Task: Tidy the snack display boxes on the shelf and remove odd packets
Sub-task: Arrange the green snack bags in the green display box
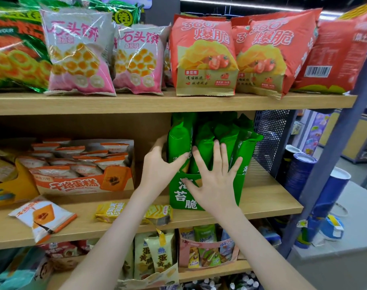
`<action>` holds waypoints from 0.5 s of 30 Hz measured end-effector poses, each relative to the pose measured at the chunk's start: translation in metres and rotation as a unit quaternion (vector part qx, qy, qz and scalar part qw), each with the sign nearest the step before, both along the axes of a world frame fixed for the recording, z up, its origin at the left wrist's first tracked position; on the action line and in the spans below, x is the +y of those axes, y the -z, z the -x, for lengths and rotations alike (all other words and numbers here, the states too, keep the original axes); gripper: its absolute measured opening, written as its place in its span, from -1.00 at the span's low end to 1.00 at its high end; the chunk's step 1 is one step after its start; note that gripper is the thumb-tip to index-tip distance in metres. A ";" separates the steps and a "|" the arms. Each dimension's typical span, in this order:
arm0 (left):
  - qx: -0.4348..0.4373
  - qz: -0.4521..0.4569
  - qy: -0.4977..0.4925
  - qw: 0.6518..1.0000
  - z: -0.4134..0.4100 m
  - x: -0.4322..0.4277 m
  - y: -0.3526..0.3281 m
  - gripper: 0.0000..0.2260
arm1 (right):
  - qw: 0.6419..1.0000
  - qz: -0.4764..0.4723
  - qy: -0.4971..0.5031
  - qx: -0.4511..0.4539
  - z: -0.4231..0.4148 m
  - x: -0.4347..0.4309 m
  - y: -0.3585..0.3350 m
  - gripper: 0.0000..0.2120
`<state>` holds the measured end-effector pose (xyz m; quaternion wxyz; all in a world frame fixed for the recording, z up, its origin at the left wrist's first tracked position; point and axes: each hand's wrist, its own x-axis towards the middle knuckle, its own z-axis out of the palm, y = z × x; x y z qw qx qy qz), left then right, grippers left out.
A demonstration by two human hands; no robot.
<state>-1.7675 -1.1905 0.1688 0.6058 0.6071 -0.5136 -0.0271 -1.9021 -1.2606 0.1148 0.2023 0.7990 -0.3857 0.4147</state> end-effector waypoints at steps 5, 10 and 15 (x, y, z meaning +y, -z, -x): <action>0.044 0.046 0.027 0.998 -0.005 -0.005 -0.005 -0.47 | 1.000 0.005 -0.006 -0.004 0.000 -0.002 0.002 -0.27; 0.056 0.084 -0.001 0.995 0.000 -0.005 0.001 -0.56 | 1.000 0.018 -0.014 -0.012 0.001 -0.003 0.004 -0.28; 0.093 0.165 0.054 0.980 0.011 0.003 0.009 -0.56 | 0.999 0.034 -0.025 -0.027 0.005 -0.006 0.007 -0.27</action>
